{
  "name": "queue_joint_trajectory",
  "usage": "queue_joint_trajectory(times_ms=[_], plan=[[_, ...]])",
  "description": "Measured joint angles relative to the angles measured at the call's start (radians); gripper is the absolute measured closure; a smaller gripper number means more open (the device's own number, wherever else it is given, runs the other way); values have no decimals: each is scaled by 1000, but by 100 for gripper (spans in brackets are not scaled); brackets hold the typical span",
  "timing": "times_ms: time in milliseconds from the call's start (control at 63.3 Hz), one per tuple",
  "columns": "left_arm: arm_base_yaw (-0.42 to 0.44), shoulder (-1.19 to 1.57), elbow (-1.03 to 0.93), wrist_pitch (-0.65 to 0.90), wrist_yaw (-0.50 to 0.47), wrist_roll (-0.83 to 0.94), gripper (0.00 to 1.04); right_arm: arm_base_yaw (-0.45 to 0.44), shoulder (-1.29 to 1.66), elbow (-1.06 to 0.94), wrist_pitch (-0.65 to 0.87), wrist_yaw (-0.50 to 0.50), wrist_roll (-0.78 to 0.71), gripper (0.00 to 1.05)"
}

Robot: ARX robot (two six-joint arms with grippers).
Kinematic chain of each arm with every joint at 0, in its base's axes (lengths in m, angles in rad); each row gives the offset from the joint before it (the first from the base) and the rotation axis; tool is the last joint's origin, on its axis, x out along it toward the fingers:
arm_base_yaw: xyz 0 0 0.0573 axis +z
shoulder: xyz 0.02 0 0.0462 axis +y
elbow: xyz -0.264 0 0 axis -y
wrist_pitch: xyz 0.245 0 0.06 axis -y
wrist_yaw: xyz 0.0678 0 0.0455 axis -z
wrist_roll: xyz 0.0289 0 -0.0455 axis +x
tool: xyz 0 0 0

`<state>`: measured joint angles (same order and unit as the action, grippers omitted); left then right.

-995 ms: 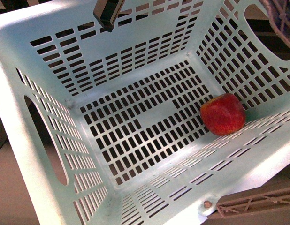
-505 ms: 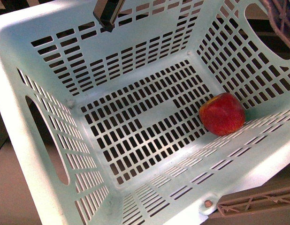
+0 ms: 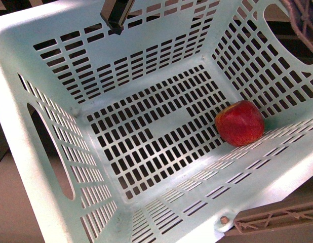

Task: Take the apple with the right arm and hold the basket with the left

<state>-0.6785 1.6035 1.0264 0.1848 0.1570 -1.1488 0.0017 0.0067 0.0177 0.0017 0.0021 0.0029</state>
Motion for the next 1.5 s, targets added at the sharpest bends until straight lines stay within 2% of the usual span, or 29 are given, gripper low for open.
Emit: queue_joint_trajectory(times_ms=[47,126,268,316,395,442,489,568,695,805,1089,1311,1500], plan=[[0,0,0,0,0,0,98,0,0,0,0,0,0,77],[0,0,0,0,0,0,98,0,0,0,0,0,0,57],[0,0,0,0,-1,0,98,0,0,0,0,0,0,35],[-9,0,9,-30,-85,1,98,0,0,0,0,0,0,28],[-12,15,39,-87,-306,-31,98,0,0,0,0,0,0,14],[-11,26,57,-88,-396,-32,98,0,-1,0,0,0,0,8],[-2,40,82,-88,-462,-17,98,0,-1,0,0,0,0,8],[32,43,102,-87,-486,10,98,0,-1,0,0,0,0,9],[99,43,99,-59,-467,-51,98,0,-1,0,0,0,0,9],[201,43,26,17,-406,-185,98,0,-1,0,0,0,0,9],[333,43,-111,81,-401,-322,98,0,-1,0,0,0,0,9],[383,55,-203,134,-414,-379,98,0,-1,0,0,0,0,9],[401,71,-268,186,-375,-465,98,0,-1,0,0,0,0,9]])
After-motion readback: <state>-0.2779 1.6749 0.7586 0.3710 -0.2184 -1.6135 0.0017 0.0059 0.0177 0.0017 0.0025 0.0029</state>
